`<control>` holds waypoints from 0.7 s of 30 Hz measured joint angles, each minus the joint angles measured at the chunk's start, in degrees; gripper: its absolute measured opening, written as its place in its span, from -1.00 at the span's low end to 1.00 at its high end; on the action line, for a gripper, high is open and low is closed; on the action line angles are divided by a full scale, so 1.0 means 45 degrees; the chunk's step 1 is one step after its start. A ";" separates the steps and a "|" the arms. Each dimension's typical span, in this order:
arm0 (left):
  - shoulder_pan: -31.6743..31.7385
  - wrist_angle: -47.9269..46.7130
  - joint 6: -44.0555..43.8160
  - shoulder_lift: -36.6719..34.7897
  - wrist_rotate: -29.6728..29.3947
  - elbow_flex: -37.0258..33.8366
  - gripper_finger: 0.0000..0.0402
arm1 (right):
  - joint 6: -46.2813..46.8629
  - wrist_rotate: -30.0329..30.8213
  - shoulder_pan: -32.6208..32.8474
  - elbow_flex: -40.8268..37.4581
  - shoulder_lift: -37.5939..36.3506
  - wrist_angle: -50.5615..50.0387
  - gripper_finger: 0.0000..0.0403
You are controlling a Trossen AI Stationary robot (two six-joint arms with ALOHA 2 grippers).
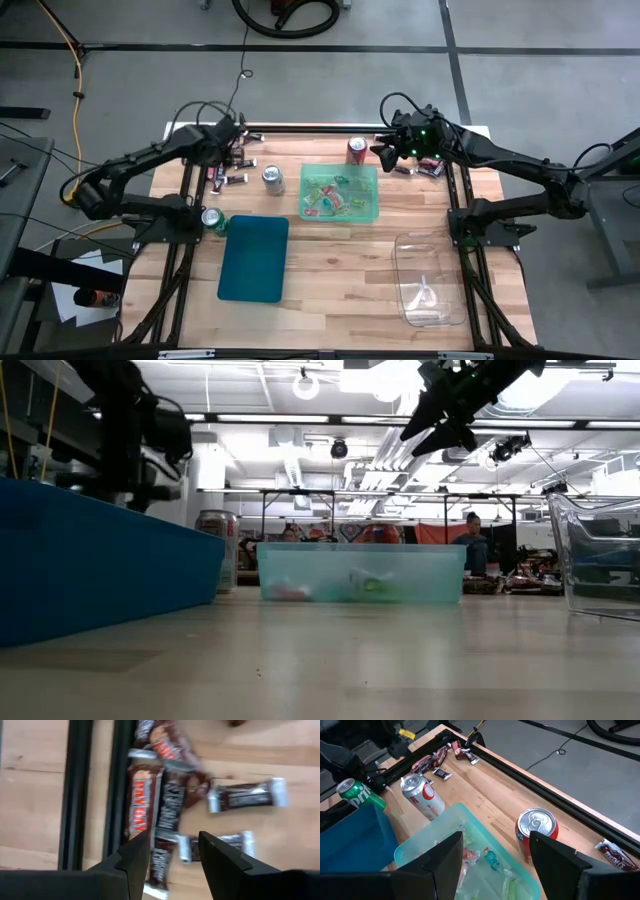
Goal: Organize candy in baskets
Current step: Put the brown red chocolate into the blue bin
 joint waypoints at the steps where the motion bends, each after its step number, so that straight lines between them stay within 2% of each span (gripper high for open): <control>1: 0.0004 0.0099 -0.0102 -0.0013 -0.0116 -0.0247 -0.21 | -0.0003 0.0000 0.0000 0.0001 0.0000 0.0000 0.10; 10: 0.0457 0.1689 -0.0421 0.0519 -0.0897 -0.1988 -0.21 | -0.0019 0.0005 0.0000 0.0001 0.0005 -0.0002 0.10; 21: 0.1180 0.3387 0.0162 0.1486 -0.1176 -0.2465 -0.21 | -0.0024 0.0005 0.0000 0.0001 0.0005 -0.0010 0.10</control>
